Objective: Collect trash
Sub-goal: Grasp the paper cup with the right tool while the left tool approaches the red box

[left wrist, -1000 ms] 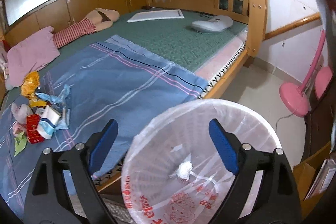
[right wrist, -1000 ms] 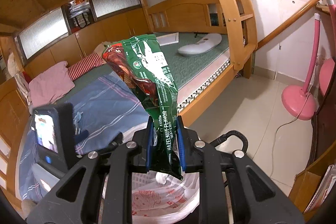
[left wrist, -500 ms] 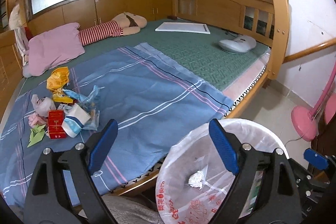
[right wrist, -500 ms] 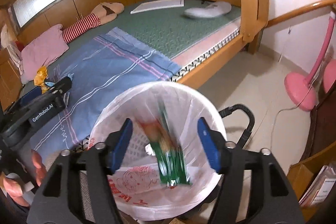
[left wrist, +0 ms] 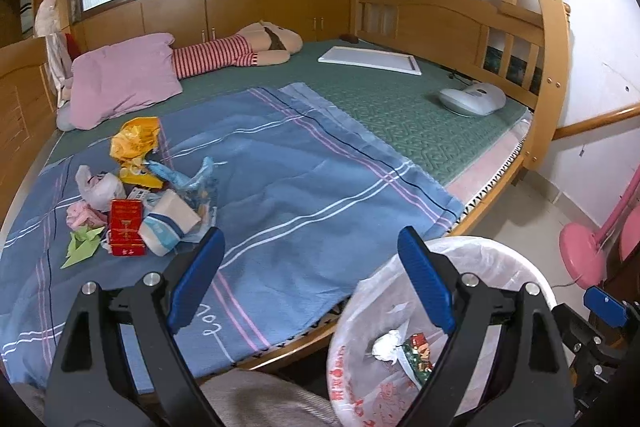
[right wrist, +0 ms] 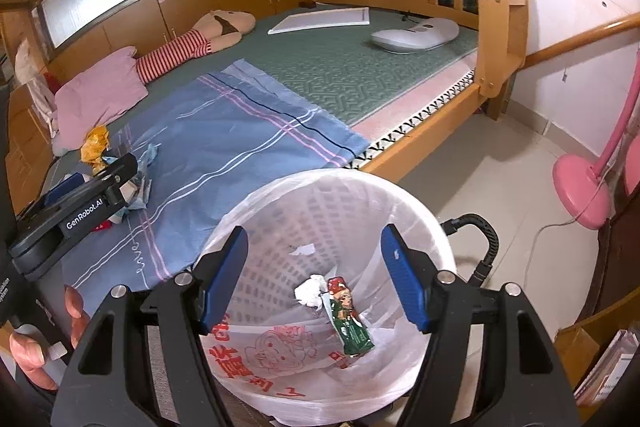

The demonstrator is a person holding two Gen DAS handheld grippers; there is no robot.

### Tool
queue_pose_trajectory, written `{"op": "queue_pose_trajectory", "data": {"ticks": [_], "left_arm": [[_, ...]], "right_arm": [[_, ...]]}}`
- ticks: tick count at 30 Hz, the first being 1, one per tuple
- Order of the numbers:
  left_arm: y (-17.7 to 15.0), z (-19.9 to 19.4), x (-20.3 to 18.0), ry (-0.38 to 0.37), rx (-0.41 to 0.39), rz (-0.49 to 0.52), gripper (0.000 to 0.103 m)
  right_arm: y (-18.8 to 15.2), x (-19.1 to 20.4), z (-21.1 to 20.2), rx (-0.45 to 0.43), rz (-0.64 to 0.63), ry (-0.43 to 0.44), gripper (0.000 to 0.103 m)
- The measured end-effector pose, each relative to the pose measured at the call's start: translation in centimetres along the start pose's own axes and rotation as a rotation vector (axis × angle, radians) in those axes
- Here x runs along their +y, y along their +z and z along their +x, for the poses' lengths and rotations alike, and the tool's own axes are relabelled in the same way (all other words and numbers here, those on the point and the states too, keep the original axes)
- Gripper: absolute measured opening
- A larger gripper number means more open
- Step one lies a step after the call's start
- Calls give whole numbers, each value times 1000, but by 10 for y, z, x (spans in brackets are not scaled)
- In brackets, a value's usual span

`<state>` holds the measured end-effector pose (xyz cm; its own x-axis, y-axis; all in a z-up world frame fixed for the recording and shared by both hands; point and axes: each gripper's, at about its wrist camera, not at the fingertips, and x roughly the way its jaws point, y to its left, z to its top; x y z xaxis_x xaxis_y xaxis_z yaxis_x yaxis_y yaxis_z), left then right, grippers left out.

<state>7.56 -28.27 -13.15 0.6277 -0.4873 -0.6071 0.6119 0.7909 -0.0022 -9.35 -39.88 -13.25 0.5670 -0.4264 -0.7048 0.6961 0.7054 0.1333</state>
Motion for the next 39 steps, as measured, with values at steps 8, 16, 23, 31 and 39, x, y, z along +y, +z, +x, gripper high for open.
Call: {"op": "queue_pose_trajectory", "data": {"ticks": [8,16,23,31,39], "left_arm": [[-3,-6,53,71,-14,-62,88],[-31,-9,143,251,20,-138,88],[-48,-17,230,397,51,-249,88],[-67,-26,295,497,68,-352,88],[-83,-30,332,529,88,-408,88]], "right_arm": [[12,42,15,19,-47,95,68],[23,119,63,112,-121,233,68],[26,205,127,263,-203,367,70],[28,280,218,543,-23,556,70],[25,318,272,650,99,532,70]]}}
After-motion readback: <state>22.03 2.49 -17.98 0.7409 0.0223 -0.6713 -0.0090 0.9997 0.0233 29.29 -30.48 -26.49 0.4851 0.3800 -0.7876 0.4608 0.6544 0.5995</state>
